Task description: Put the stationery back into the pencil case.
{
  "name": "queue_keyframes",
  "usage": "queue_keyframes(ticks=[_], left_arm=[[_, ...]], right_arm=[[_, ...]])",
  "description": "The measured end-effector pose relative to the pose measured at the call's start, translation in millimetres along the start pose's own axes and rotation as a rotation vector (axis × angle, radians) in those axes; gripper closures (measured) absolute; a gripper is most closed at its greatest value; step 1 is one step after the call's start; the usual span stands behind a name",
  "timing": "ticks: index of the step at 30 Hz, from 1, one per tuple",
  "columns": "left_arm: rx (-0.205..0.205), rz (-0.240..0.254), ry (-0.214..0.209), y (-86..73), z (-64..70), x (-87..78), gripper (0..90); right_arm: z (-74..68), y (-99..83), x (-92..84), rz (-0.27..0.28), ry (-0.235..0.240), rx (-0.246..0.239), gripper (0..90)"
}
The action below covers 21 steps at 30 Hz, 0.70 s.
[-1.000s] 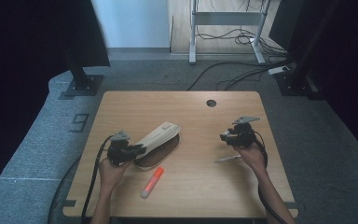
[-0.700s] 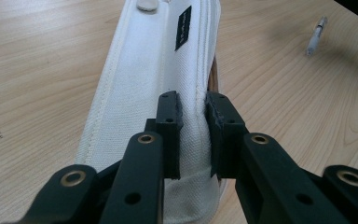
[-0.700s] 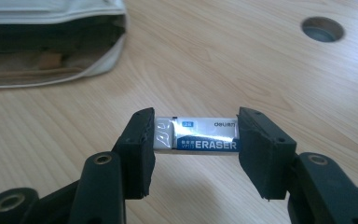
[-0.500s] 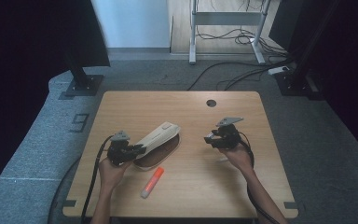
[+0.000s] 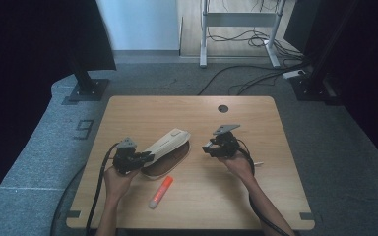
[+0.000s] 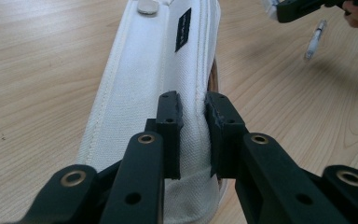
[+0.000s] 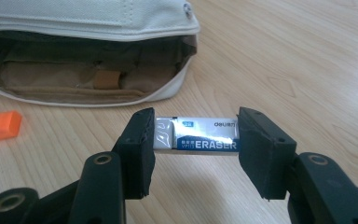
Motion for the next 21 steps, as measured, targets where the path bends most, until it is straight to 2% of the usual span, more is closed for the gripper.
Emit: queue_keyframes(ticks=[12, 13, 21], left_arm=[[0.0, 0.003, -0.003, 0.3, 0.1, -0.6, 76.5], [-0.001, 0.004, -0.004, 0.4, 0.3, -0.8, 76.5], [-0.001, 0.006, -0.008, 0.7, 0.6, -1.3, 76.4]], right_arm=[[-13.0, 8.3, 29.8, -0.02, 0.02, -0.024, 46.8], [-15.8, 10.9, 36.5, -0.022, 0.024, -0.028, 46.8], [-24.4, 19.6, 56.5, -0.03, 0.037, -0.028, 46.7]])
Point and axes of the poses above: each handheld gripper's, and its own axes: x roughly forward along the jaws, y roughly out of its top, z roughly to its right, the point moved 6 cm from there along x, roughly forward along the jaws, and after that the axes turned 2 degrees about -x, right-handed, at the moved point
